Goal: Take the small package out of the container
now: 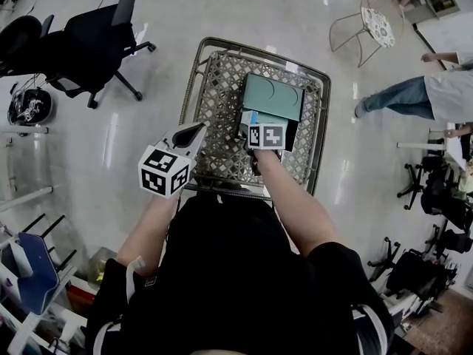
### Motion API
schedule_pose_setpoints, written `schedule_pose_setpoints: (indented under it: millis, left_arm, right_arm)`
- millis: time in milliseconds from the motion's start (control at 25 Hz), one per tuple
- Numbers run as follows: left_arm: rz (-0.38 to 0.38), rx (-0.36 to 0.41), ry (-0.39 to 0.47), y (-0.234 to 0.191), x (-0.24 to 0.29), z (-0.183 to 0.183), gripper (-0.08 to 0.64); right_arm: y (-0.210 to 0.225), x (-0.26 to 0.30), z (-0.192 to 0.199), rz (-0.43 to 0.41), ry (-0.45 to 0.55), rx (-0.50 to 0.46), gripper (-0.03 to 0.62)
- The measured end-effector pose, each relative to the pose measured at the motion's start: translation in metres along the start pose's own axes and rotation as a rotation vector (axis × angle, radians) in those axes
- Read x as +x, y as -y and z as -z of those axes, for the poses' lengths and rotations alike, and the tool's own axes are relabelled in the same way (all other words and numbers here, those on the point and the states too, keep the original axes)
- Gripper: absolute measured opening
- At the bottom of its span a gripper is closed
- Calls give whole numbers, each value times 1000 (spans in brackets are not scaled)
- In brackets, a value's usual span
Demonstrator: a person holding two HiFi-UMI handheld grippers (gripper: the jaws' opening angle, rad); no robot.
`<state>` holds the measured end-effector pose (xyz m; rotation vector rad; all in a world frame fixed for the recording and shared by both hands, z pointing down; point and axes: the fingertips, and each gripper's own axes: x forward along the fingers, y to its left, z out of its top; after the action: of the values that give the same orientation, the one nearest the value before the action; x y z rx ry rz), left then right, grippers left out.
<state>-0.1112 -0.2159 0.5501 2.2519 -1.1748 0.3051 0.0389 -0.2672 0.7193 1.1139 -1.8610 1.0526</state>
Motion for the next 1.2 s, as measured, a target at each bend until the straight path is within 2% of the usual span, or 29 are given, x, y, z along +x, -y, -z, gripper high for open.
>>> schedule_pose_setpoints:
  millis: [80, 120, 360, 560, 880, 1040, 1200]
  left_arm:
    - [6, 2, 1, 0, 0, 0, 6]
    - [10, 5, 2, 0, 0, 0, 6]
    - [58, 44, 17, 12, 5, -10, 6]
    - [103, 90, 25, 28, 8, -20, 6]
    - [139, 148, 42, 64, 5, -41, 6]
    - [158, 213, 77, 93, -4, -65, 6]
    - [145, 264, 106, 115, -5, -86, 6]
  right_arm:
    - [7, -3, -1, 21, 13, -5, 112]
    - [9, -6, -2, 25, 20, -8, 104]
    - [19, -39, -10, 9, 83, 1, 91]
    - [28, -94, -31, -21, 214, 24, 89]
    - [29, -196, -55, -150, 457, 50, 89]
    - [28, -248, -56, -222, 559, 62, 89]
    - [37, -300, -53, -272, 655, 71, 91]
